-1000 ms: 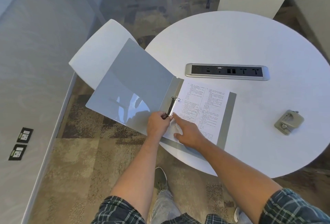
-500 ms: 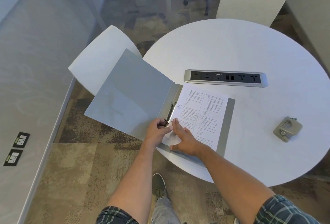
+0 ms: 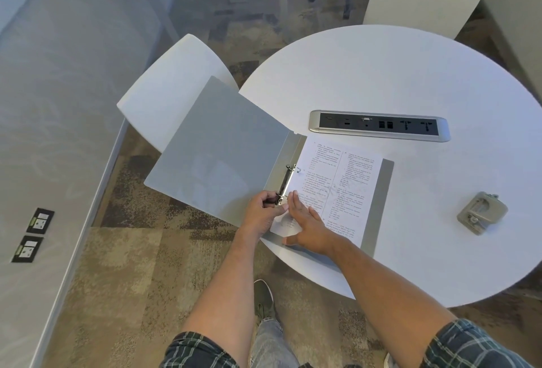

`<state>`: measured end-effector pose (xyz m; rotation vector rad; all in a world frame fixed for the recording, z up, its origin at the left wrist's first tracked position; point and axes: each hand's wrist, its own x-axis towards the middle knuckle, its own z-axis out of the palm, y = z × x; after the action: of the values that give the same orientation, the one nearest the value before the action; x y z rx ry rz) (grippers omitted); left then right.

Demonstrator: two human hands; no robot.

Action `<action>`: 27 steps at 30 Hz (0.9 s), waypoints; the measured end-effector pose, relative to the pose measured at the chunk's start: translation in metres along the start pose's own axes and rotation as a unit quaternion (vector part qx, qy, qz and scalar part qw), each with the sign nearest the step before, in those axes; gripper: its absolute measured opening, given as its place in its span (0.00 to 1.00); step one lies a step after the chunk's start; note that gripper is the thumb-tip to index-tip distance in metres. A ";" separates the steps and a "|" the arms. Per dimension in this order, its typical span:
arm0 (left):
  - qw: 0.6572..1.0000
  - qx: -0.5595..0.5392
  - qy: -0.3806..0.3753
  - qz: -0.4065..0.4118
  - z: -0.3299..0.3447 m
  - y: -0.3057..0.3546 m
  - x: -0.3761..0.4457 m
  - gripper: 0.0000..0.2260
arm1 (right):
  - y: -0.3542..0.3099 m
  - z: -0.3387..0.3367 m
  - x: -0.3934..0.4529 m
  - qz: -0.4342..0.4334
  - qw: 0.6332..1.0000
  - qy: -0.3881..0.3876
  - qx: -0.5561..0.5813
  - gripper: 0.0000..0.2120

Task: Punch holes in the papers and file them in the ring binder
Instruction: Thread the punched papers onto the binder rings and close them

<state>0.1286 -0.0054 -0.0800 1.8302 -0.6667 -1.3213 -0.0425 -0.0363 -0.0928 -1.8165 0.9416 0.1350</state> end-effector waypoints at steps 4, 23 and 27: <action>1.000 -0.001 0.004 0.001 0.001 0.000 0.000 0.19 | 0.000 0.001 0.001 -0.002 1.000 0.008 0.000 0.55; 0.979 0.198 -0.004 0.042 0.038 0.007 -0.020 0.13 | 0.028 -0.003 -0.043 -0.043 0.976 0.056 -0.207 0.33; 0.971 0.236 -0.030 0.025 0.046 0.009 -0.029 0.11 | 0.039 -0.017 -0.072 -0.052 0.991 0.118 -0.041 0.18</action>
<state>0.0762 -0.0013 -0.0644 2.1309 -1.1298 -1.2622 -0.1226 -0.0181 -0.0780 -1.9851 1.0140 -0.1105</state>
